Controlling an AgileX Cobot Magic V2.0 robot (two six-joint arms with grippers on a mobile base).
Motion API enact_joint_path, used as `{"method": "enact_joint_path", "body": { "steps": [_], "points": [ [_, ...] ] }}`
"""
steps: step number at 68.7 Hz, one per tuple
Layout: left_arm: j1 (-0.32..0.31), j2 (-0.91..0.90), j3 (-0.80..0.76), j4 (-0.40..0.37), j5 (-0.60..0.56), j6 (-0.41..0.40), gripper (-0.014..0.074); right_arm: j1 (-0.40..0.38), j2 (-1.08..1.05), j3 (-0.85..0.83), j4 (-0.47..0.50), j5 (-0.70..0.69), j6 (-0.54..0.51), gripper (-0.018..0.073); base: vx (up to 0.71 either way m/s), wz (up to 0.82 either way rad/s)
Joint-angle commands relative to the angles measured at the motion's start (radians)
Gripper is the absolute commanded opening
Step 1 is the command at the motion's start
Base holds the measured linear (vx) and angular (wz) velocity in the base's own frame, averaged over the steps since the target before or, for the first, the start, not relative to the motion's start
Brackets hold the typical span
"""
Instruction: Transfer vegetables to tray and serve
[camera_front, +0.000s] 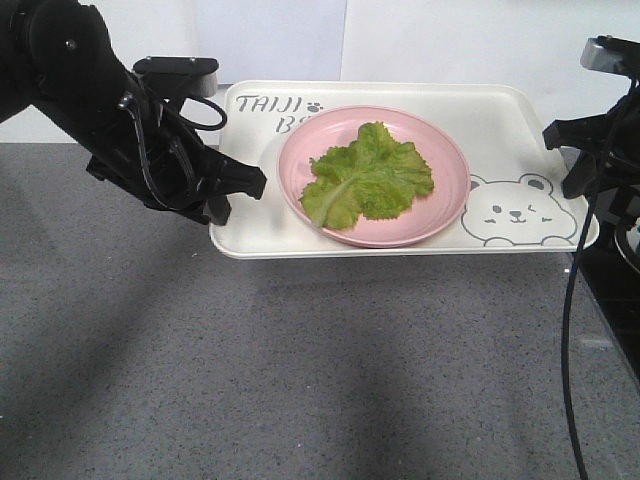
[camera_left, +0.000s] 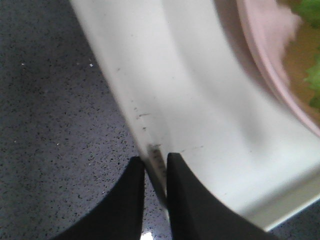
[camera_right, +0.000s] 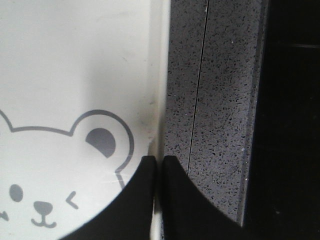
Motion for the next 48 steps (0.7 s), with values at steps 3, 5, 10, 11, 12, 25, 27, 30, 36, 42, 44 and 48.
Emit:
{"method": "enact_joint_path", "body": {
  "steps": [3, 5, 10, 11, 12, 25, 27, 30, 36, 42, 44, 48],
  "points": [
    [-0.020, -0.055, -0.029, -0.068, -0.070, 0.035, -0.0006, 0.005, -0.054, -0.029, 0.085, 0.024, -0.005, -0.0006, 0.00, 0.00],
    [-0.020, -0.055, -0.029, -0.068, -0.070, 0.035, -0.0006, 0.005, -0.054, -0.029, 0.085, 0.024, -0.005, -0.0006, 0.00, 0.00],
    [-0.020, -0.055, -0.029, -0.068, -0.070, 0.035, -0.0006, 0.005, -0.054, -0.029, 0.085, 0.024, -0.005, -0.0006, 0.00, 0.00],
    [-0.020, -0.055, -0.029, -0.068, -0.070, 0.035, -0.0006, 0.005, -0.054, -0.029, 0.085, 0.024, -0.005, -0.0006, 0.00, 0.00],
    [-0.020, -0.055, -0.029, -0.068, -0.070, 0.035, -0.0006, 0.005, -0.054, -0.029, 0.085, 0.024, -0.005, -0.0006, 0.00, 0.00],
    [-0.020, -0.055, -0.029, -0.068, -0.070, 0.035, -0.0006, 0.005, -0.054, -0.029, 0.085, 0.024, -0.005, -0.0006, 0.00, 0.00],
    [-0.020, -0.055, -0.029, -0.068, -0.070, 0.035, -0.0006, 0.005, -0.054, -0.029, 0.085, 0.024, -0.005, -0.0006, 0.00, 0.00],
    [-0.020, -0.055, -0.029, -0.068, -0.070, 0.035, -0.0006, 0.005, -0.054, -0.029, 0.085, 0.024, -0.005, -0.0006, 0.00, 0.00],
    [-0.020, -0.055, -0.029, -0.068, -0.070, 0.035, -0.0006, 0.005, -0.054, -0.029, 0.085, 0.024, -0.005, -0.0006, 0.00, 0.00],
    [-0.020, -0.055, -0.029, -0.068, -0.077, 0.035, -0.0006, 0.005, -0.054, -0.029, 0.085, 0.024, -0.005, -0.0006, 0.00, 0.00],
    [-0.020, -0.055, -0.029, -0.068, -0.085, 0.035, -0.0006, 0.005, -0.054, -0.029, 0.085, 0.024, -0.005, -0.0006, 0.00, 0.00],
    [-0.020, -0.055, -0.029, -0.068, -0.150, 0.033, -0.0006, 0.005, -0.054, -0.029, 0.085, 0.024, -0.005, -0.0006, 0.00, 0.00]
  ]
}}
